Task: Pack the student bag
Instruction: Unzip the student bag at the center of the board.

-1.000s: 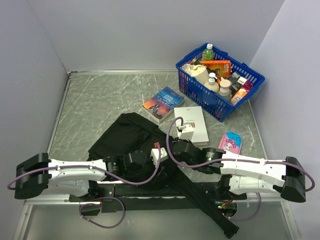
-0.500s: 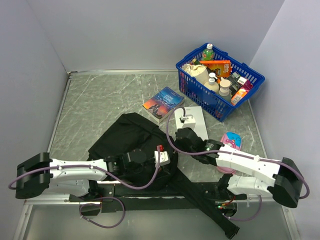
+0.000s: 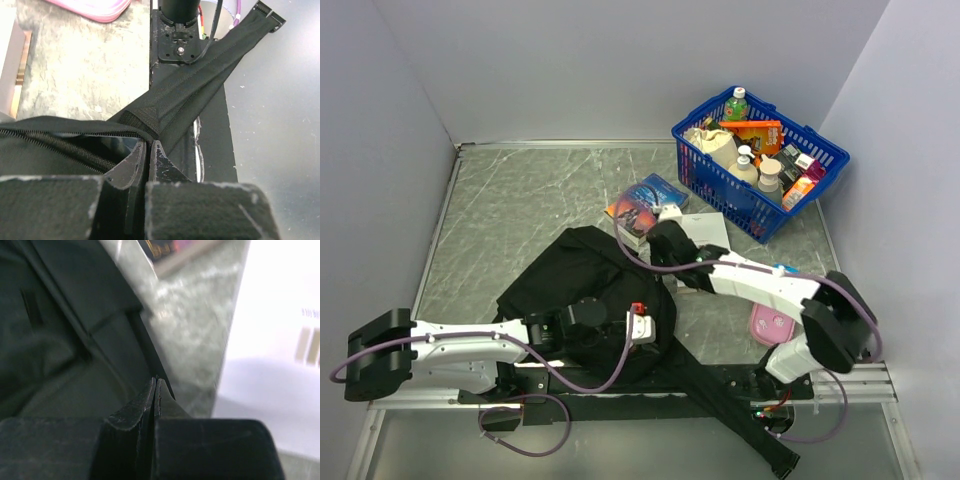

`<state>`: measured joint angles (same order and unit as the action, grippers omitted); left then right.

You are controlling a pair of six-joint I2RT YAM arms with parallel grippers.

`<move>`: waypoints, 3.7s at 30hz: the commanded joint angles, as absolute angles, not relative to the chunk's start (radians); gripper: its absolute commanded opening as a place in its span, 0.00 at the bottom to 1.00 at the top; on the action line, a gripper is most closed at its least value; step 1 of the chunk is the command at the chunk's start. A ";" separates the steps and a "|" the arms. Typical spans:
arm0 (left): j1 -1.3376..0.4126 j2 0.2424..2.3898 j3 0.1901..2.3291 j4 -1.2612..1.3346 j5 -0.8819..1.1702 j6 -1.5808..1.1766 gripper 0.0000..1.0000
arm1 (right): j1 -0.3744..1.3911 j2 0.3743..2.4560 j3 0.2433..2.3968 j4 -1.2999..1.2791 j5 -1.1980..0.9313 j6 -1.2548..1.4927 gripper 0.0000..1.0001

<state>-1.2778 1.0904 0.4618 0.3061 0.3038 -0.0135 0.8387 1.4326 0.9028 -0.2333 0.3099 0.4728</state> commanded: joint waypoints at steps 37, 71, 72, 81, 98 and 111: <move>-1.160 0.995 0.512 0.087 0.097 0.058 0.53 | 0.952 0.996 0.707 -0.368 0.195 0.733 0.60; -1.201 1.088 0.534 0.222 0.216 0.112 0.47 | 1.172 0.908 0.396 -0.327 0.235 0.927 0.19; -1.201 1.086 0.534 0.221 0.219 0.123 0.47 | 1.173 0.935 0.403 -0.298 0.233 0.907 0.18; -1.201 1.062 0.508 0.192 0.218 0.176 0.48 | 1.189 1.149 0.529 -0.225 0.299 0.853 0.23; -1.160 0.971 0.463 0.166 0.003 0.158 0.61 | 1.189 1.177 0.614 -0.005 0.305 0.718 0.33; -1.129 0.951 0.489 0.126 0.030 0.045 0.96 | 1.149 1.221 0.660 0.127 0.203 0.663 0.31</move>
